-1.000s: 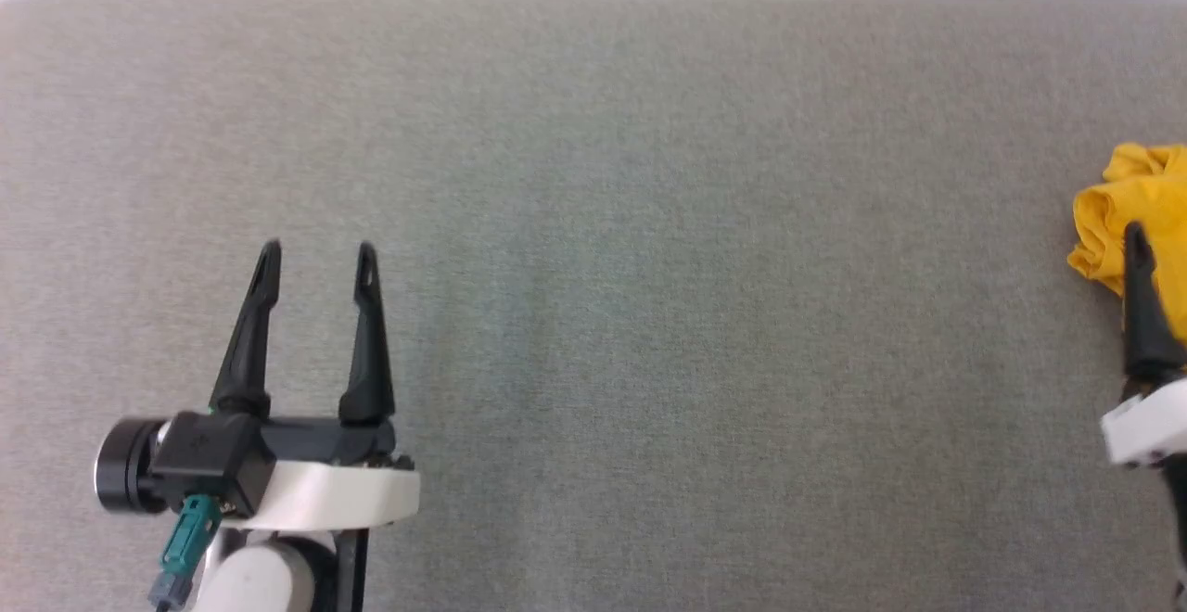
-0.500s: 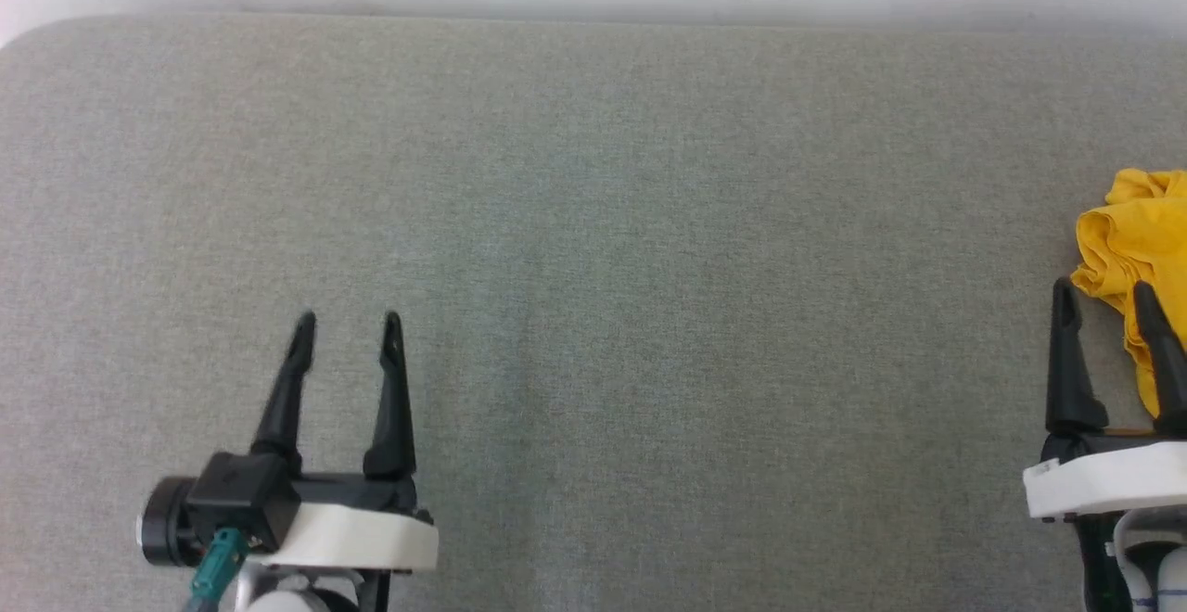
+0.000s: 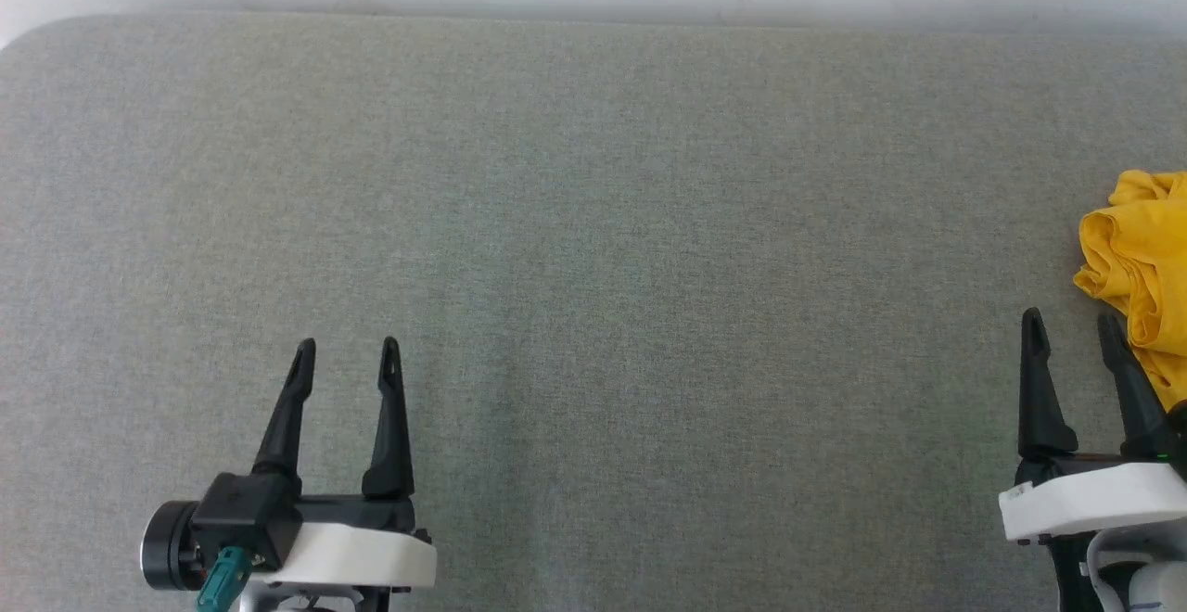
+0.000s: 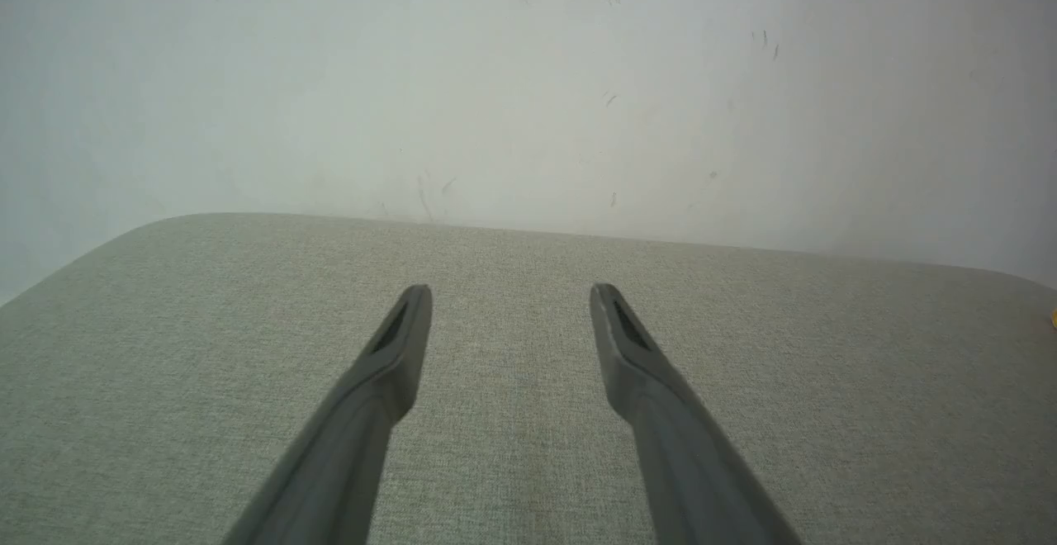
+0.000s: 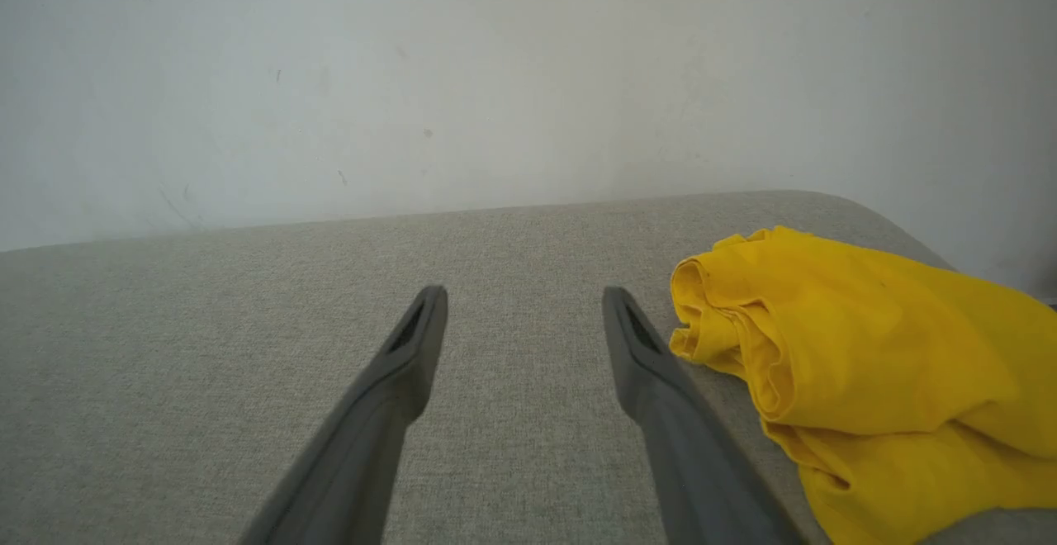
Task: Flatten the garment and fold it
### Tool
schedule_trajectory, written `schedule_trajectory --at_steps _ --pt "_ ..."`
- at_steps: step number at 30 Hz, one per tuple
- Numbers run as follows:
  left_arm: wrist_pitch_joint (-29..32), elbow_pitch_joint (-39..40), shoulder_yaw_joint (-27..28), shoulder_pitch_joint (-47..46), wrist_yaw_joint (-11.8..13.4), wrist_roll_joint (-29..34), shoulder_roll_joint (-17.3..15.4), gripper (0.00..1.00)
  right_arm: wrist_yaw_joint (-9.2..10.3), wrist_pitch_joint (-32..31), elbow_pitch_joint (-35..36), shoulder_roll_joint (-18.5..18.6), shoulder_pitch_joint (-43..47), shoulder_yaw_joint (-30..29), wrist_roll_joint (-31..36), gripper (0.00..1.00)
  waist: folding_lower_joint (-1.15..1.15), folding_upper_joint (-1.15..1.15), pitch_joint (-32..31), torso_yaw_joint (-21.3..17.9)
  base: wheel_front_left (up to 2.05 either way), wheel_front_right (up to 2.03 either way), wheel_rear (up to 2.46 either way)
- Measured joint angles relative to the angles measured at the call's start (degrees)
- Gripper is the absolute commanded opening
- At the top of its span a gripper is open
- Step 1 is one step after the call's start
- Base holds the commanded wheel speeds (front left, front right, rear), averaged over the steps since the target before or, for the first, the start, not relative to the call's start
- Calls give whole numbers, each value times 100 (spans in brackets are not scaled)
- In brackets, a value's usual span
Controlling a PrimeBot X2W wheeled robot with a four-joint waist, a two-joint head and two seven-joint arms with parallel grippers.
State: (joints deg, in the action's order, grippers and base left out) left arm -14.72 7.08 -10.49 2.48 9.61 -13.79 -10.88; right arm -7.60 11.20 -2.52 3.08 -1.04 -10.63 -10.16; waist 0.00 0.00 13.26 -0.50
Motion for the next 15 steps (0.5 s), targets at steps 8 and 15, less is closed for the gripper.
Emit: schedule_trajectory --at_steps 8,15 --pt "8 51 70 -3 -99 122 53 0 -1 -7 -11 4 -1 -5 0 0 0 0 18 11 0 0 0" --pt "66 31 87 -4 -107 126 58 0 -1 -57 -10 5 -1 13 13 0 1 0 -41 13 0 0 0"
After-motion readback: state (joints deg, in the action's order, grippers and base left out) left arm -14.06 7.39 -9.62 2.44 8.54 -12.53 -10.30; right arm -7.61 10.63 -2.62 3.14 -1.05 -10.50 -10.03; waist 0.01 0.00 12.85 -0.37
